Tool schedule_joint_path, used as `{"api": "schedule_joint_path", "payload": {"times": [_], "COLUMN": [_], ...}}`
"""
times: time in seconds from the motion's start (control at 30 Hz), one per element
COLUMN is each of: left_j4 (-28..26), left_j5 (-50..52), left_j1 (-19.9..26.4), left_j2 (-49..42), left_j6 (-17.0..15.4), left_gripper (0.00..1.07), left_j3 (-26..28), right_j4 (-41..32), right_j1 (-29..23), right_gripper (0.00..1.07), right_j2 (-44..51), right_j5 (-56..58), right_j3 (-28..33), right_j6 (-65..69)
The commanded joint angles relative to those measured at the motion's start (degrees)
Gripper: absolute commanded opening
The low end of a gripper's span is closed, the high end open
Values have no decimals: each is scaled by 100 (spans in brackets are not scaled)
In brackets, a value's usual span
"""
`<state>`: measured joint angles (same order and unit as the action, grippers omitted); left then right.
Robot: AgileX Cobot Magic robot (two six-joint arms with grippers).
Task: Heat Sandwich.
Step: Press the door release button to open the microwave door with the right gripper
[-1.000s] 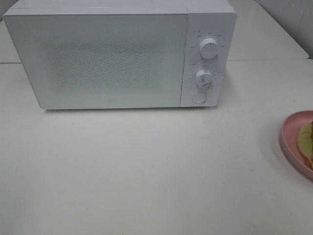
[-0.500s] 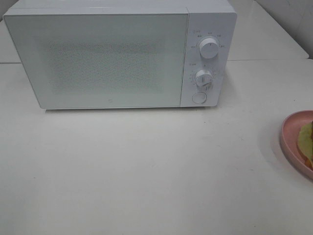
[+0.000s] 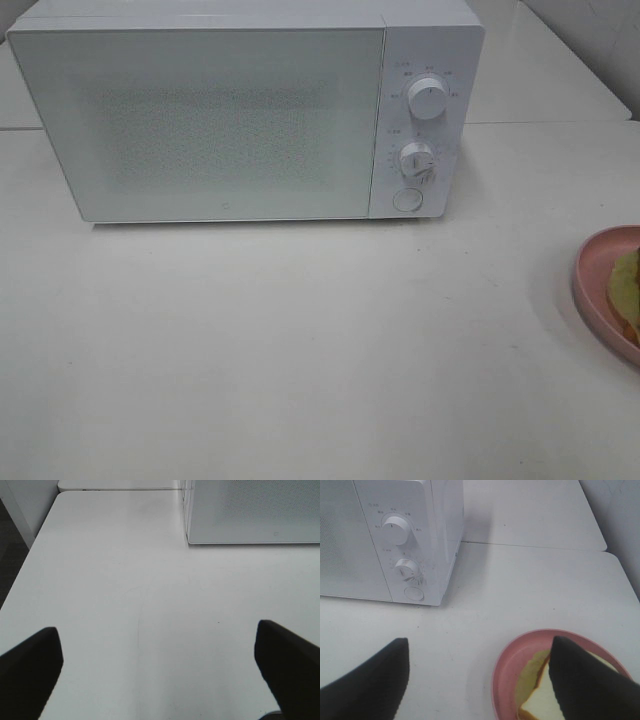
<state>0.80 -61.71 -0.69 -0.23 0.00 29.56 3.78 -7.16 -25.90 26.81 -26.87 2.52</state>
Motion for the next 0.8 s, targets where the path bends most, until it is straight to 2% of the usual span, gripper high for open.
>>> {"api": "schedule_joint_path", "payload": {"times": [0.03, 0.37, 0.8], "left_j4": [11, 11, 11], "left_j5": [57, 57, 57], "left_j1": [11, 11, 11], "left_j2": [-149, -149, -149], "left_j6": [0, 0, 0], "left_gripper": [100, 100, 100], "left_j3": [0, 0, 0], "right_j4": [29, 29, 29], "right_j1": [34, 34, 34], "right_gripper": [75, 75, 75], "right_j2": [-252, -1375, -2905], "right_j5": [-470, -1862, -3776], "right_j3": [69, 390, 395], "right_j6": [-34, -34, -17]}}
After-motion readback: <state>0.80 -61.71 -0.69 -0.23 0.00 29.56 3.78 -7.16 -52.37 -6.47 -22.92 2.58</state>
